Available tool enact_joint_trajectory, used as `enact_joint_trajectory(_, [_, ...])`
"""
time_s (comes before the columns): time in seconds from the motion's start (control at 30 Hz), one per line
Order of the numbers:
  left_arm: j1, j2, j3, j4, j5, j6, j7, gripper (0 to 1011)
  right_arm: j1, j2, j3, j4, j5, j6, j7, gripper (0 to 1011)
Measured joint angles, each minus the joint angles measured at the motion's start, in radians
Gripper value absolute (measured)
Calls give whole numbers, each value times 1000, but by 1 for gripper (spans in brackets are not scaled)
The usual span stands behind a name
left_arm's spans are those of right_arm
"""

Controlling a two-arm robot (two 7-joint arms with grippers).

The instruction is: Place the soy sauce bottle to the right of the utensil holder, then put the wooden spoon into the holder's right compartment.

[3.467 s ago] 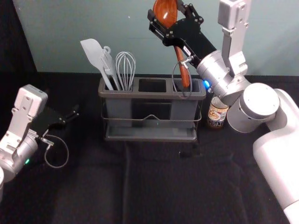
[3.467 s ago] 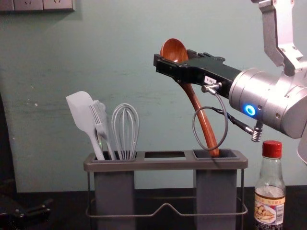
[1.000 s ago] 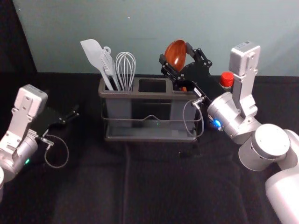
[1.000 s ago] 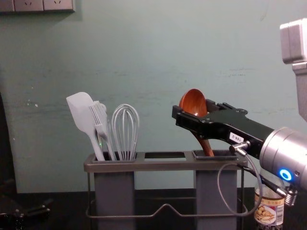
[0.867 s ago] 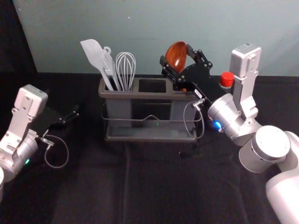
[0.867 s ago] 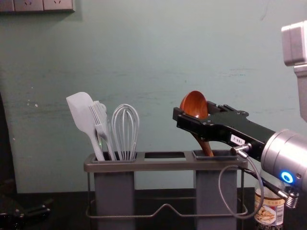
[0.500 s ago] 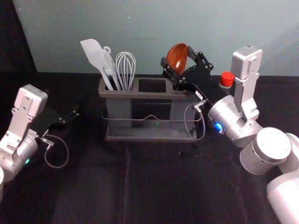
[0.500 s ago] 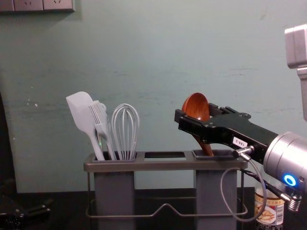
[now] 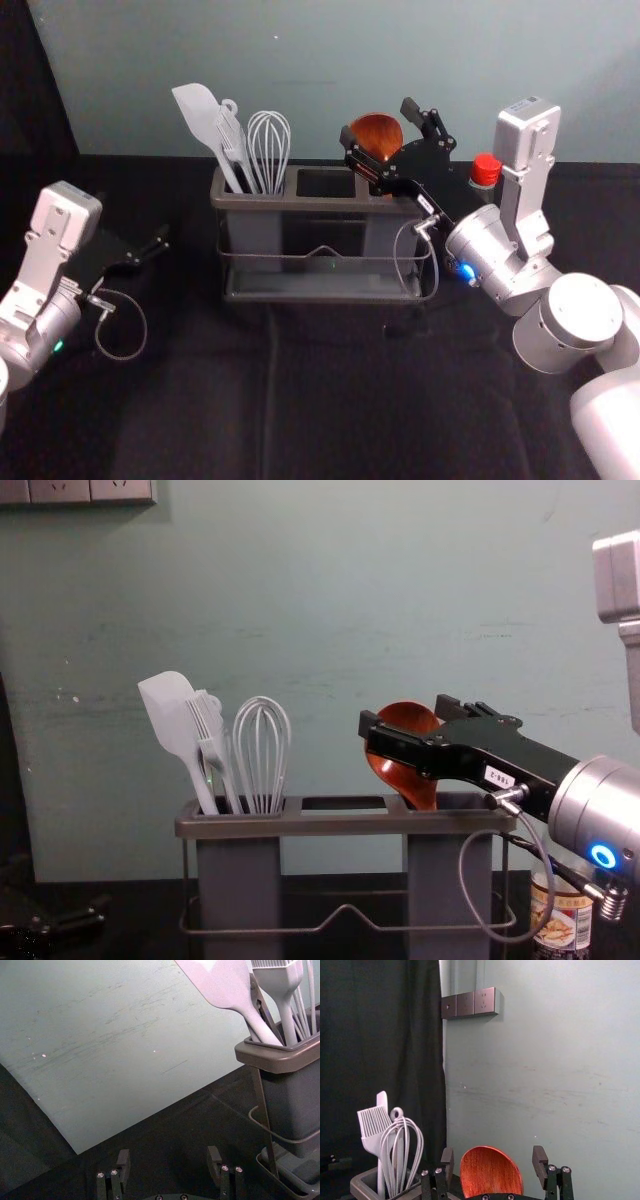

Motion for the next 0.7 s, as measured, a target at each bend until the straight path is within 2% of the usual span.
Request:
enact_joint_trajectory(0.47, [0,0,0,0,0,0,0,1005,1,0,0,1,-1,0,0,1002])
enact_joint_trajectory(0.7, [0,0,0,0,0,0,0,1005,-14,21,3,-68,-24,22,-16,1003])
